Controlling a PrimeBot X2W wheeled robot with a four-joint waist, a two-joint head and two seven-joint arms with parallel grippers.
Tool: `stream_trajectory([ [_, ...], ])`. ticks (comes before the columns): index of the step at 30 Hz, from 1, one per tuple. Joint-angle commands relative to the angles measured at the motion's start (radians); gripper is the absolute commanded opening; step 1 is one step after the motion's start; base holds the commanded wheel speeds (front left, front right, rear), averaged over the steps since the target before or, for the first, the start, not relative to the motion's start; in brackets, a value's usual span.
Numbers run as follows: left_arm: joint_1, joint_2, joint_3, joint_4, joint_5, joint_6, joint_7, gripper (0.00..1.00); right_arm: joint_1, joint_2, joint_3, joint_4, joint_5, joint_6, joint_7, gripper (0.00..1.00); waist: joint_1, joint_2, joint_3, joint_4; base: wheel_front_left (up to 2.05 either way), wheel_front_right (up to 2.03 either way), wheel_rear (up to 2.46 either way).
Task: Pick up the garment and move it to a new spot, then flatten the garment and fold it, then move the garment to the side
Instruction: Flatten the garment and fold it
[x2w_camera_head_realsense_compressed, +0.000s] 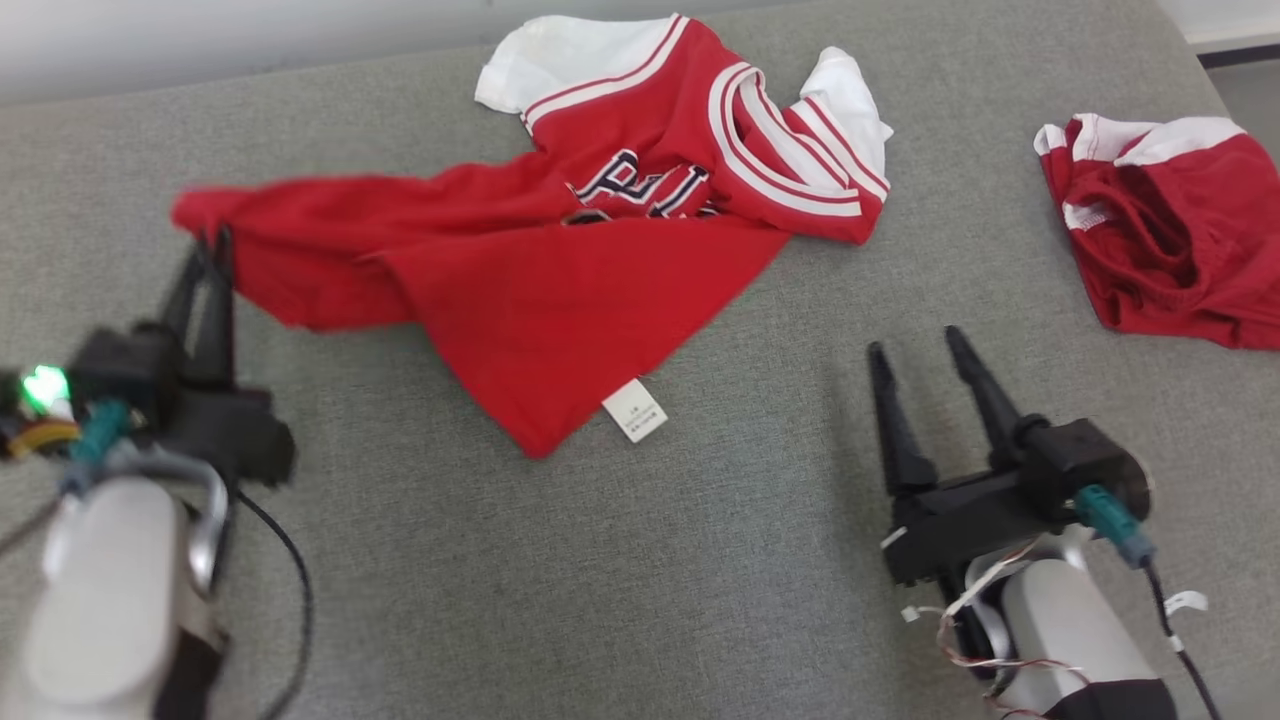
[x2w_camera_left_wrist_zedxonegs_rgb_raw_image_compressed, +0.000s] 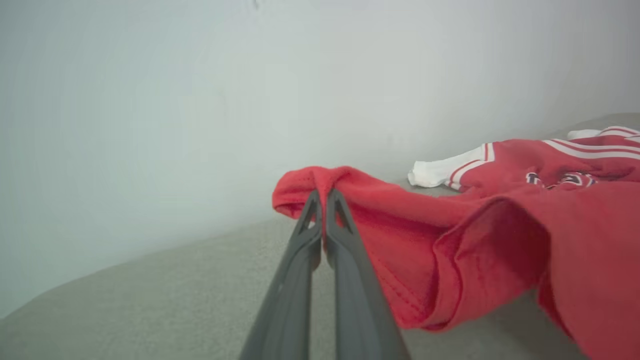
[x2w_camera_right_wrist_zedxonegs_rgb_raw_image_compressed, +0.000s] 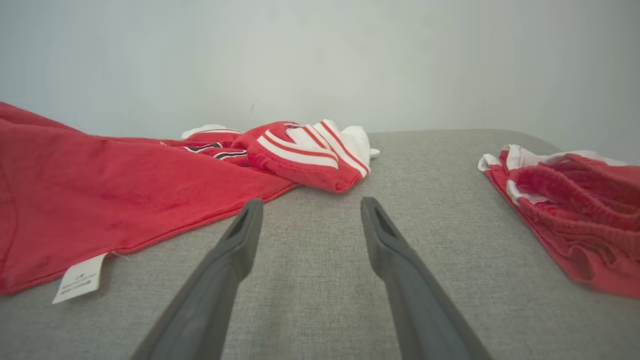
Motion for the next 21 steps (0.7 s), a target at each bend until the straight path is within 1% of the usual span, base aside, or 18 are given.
stream_trajectory([
  [1,-0.028,0.018,-0.004,0.009,0.01,-0.005,-0.003,0.0,0.003,0.008,0.01,-0.003,0.008,-0.003,0.0,1.0,-0.0001,0.0,0.007,-0.006,0.0,0.0,0.0],
  [4,-0.096,0.066,-0.029,0.061,0.017,-0.01,-0.003,0.0,0.002,0.019,0.048,0.004,0.013,-0.003,0.0,1.0,-0.0001,0.0,0.013,-0.017,0.0,0.0,0.0],
  [6,-0.127,0.082,-0.035,0.13,0.001,-0.012,-0.003,0.0,-0.002,0.026,0.069,0.012,0.023,-0.003,0.0,1.0,-0.0001,0.0,0.016,-0.024,0.0,0.0,0.0],
  [7,-0.14,0.084,-0.038,0.166,-0.004,-0.012,-0.003,0.44,-0.003,0.03,0.075,0.016,0.024,-0.003,0.0,1.0,-0.0001,0.0,0.016,-0.026,0.0,0.0,0.0],
  [8,-0.153,0.083,-0.035,0.198,-0.015,-0.011,-0.003,1.0,-0.004,0.033,0.081,0.017,0.027,-0.003,0.0,1.0,-0.0001,0.0,0.017,-0.028,0.0,0.0,0.0],
  [9,-0.168,0.08,-0.028,0.211,-0.024,-0.01,-0.003,1.0,-0.006,0.034,0.085,0.021,0.031,-0.003,0.0,1.0,-0.0001,0.0,0.019,-0.03,0.0,0.0,0.0],
  [10,-0.17,0.072,-0.015,0.224,-0.039,0.0,-0.003,1.0,-0.008,0.034,0.087,0.024,0.034,-0.003,0.0,1.0,-0.0001,0.0,0.02,-0.03,0.0,0.0,0.0],
  [12,-0.148,0.043,-0.002,0.225,-0.052,0.015,-0.003,1.0,-0.01,0.028,0.083,0.029,0.04,-0.003,0.0,1.0,-0.0001,0.0,0.022,-0.028,0.0,0.0,0.0],
  [16,-0.087,-0.025,0.029,0.171,-0.079,0.046,-0.003,1.0,0.003,0.019,0.063,0.034,0.045,-0.003,0.0,1.0,-0.0001,0.0,0.022,-0.014,0.0,0.0,0.0],
  [19,-0.028,-0.103,0.033,0.086,-0.096,0.038,-0.003,1.0,0.014,0.02,0.047,0.036,0.04,-0.003,0.0,1.0,-0.0001,0.0,0.015,-0.004,0.0,0.0,0.0],
  [21,0.026,-0.143,0.017,0.034,-0.102,0.024,-0.003,1.0,0.019,0.022,0.04,0.037,0.037,-0.003,0.0,1.0,-0.0001,0.0,0.009,0.001,0.0,0.0,0.0],
])
